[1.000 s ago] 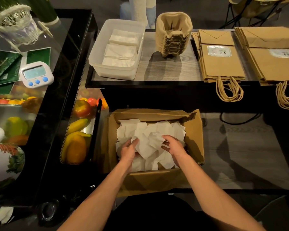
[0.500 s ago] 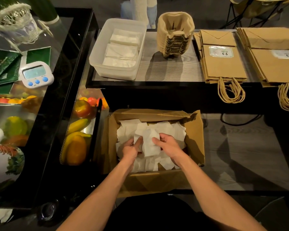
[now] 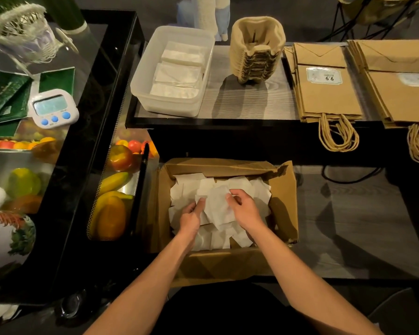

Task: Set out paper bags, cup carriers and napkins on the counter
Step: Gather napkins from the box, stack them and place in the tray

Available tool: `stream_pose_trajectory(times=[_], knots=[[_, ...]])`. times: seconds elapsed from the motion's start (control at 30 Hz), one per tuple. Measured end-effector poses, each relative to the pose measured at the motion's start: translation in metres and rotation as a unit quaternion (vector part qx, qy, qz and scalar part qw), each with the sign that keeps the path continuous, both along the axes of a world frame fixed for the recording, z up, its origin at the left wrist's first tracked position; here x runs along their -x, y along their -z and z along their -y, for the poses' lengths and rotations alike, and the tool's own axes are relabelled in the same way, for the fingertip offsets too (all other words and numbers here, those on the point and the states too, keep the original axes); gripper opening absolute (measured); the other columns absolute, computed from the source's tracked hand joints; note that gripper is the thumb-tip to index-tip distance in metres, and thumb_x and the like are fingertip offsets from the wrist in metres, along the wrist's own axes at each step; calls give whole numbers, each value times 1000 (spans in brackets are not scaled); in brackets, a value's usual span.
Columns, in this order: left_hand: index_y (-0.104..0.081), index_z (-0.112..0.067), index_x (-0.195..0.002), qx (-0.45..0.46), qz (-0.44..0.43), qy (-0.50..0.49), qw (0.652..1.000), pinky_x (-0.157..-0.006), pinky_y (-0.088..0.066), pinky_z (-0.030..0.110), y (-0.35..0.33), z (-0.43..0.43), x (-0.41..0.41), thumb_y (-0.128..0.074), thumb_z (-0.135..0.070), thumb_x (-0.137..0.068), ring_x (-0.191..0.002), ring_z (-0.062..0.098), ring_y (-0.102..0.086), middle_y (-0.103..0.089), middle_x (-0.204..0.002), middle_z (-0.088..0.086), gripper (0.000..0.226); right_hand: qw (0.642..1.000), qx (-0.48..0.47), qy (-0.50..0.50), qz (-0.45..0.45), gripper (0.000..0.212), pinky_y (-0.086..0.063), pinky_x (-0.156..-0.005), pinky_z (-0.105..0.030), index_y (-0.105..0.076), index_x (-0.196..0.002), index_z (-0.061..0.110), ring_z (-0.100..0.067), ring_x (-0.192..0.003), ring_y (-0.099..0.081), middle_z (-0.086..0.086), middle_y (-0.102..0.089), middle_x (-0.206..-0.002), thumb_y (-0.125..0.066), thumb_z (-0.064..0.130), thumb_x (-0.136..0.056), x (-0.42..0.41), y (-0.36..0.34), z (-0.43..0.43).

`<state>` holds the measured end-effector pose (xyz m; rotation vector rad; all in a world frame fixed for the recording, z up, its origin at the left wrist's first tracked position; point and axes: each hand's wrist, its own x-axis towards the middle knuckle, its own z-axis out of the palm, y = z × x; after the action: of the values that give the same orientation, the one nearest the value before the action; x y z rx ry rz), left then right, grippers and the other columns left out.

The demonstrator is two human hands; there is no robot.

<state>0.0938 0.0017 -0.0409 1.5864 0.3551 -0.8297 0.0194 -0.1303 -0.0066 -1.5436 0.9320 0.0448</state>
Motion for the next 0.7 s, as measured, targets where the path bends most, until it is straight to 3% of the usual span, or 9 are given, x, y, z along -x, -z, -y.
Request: stream_pose_trajectory(times=[0.07,0.13,0.2,0.3,0.37,0.43,0.5,0.63,0.7], knots=[[-57,-14,-140,13,1,-4,1000,-117,-37,43,0,2,1,-62,-41,-100,-133,26,-50,-60,-136,3,49,998,-32,-47,-1,59,-40,-93,-21,-40,-151,23,-11,-131,-43,8,-45,-137,-62,41,-99,2,-2,1],[-48,-12,-149,24,0,-7,1000,-119,-36,44,-1,3,1,-64,-42,-98,-138,29,-47,-54,-146,7,61,994,-48,-99,-10,71,-42,-79,-10,-31,-154,27,-5,-117,-43,12,-41,-132,-70,31,-95,3,-4,1],[-51,-11,-146,27,-3,-7,1000,-118,-37,44,-1,1,-1,-67,-40,-97,-135,28,-49,-56,-143,4,60,994,-38,-99,-13,70,-44,-63,-5,-32,-153,26,-4,-106,-48,9,-47,-134,-70,15,-95,3,1,4],[-63,-12,-132,14,-6,6,1000,-115,-40,44,-4,0,-2,-68,-32,-97,-127,26,-56,-66,-128,3,41,998,-4,-57,-25,53,-42,-69,-7,-42,-148,21,-7,-108,-48,8,-50,-127,-62,13,-100,4,3,3],[-69,-16,-124,11,-12,5,1000,-114,-43,48,-5,0,-1,-71,-29,-95,-121,25,-60,-71,-124,2,32,999,5,-40,-35,34,-42,-80,-19,-54,-135,20,-9,-107,-49,11,-52,-118,-59,22,-102,4,7,4],[-71,-23,-116,10,-22,-7,1000,-111,-47,50,-8,0,0,-73,-31,-93,-117,25,-64,-72,-121,3,24,999,22,-32,-38,9,-41,-73,-27,-61,-101,19,-13,-88,-53,7,-59,-93,-58,27,-103,4,7,2],[-68,-20,-122,11,-34,-28,999,-109,-48,51,-8,0,0,-70,-32,-95,-115,25,-63,-71,-123,6,29,999,31,-17,-36,21,-40,-68,-31,-60,-87,13,-21,-80,-56,-5,-59,-81,-58,27,-102,4,8,2],[-68,-23,-110,20,-41,-27,999,-97,-56,45,-6,0,-4,-62,-25,-101,-99,19,-67,-73,-110,4,11,990,-98,103,9,26,-52,-88,-32,-66,-121,11,-18,-106,-62,-4,-68,-115,-68,22,-97,3,7,2],[-67,-27,-103,30,-41,-27,998,-84,-60,38,-8,-1,-3,-61,-20,-102,-96,21,-69,-73,-105,2,9,962,-210,170,39,31,-55,-92,-37,-63,-121,15,-21,-111,-65,-3,-69,-119,-73,17,-92,2,9,4]])
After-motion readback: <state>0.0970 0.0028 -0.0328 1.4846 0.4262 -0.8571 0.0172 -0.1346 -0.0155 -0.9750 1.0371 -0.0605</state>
